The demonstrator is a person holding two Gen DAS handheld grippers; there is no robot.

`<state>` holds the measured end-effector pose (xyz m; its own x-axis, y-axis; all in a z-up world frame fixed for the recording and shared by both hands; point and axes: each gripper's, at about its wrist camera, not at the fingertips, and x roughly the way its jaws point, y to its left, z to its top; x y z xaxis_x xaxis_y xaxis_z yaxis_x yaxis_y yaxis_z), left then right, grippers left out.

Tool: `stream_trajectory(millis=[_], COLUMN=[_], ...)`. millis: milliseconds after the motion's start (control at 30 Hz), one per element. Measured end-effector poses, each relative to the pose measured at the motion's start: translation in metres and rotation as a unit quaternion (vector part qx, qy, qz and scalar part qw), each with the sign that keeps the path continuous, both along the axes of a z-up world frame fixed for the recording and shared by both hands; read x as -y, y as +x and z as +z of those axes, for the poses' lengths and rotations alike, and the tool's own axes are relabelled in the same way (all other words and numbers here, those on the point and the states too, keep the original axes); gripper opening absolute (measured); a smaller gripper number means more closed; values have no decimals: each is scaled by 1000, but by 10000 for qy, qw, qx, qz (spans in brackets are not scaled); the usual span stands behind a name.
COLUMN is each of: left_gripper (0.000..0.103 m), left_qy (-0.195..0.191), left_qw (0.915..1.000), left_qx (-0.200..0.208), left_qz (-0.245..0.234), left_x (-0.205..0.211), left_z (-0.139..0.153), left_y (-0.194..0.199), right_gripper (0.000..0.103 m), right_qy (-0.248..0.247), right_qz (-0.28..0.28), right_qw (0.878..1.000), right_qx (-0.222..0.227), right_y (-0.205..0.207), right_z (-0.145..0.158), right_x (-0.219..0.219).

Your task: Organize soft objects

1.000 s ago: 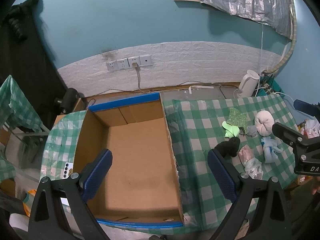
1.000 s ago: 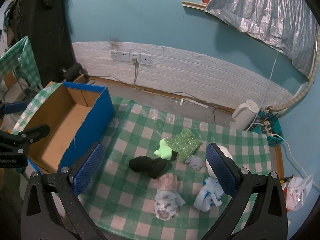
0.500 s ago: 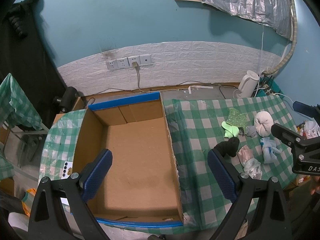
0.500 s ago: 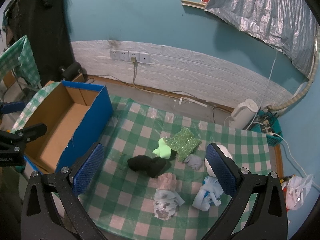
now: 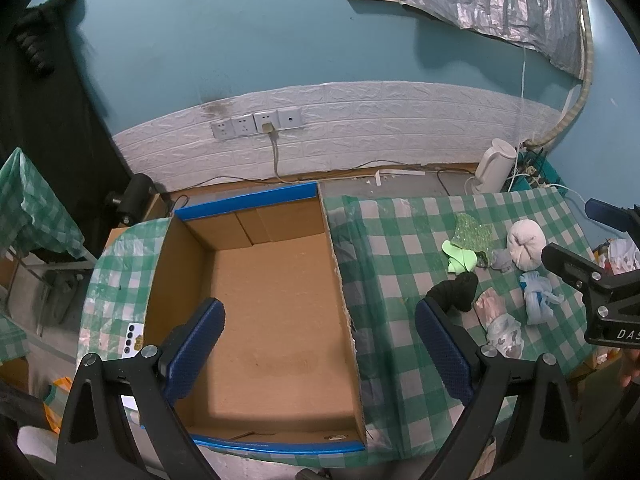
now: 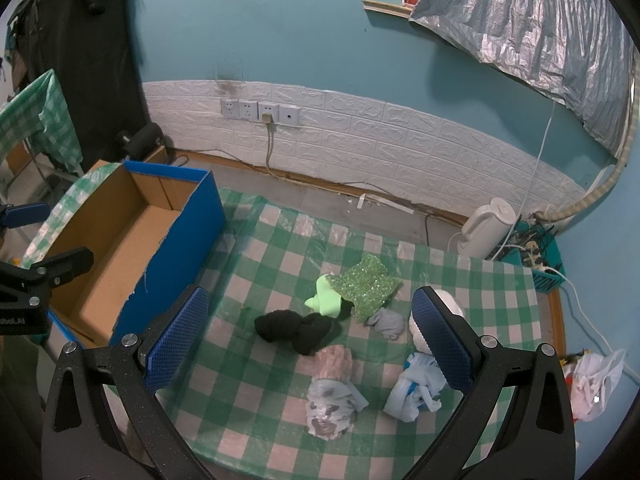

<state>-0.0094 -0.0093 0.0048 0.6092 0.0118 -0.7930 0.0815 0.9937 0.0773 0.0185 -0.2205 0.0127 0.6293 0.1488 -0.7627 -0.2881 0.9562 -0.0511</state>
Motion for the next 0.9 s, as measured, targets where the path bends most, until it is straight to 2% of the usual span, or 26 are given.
stream_trajectory(millis=[900], left_gripper=[97], left_qy=[-21], left_qw=[10000], left_qx=[-19], left_qz=[8], left_x=[-2], left_z=[0], left_y=[3], right_gripper=[101], right_qy=[-21], right_qz=[4], right_qw=[10000], right_qx=[-12], right_y=[0], right_z=[-2], right_x=[0])
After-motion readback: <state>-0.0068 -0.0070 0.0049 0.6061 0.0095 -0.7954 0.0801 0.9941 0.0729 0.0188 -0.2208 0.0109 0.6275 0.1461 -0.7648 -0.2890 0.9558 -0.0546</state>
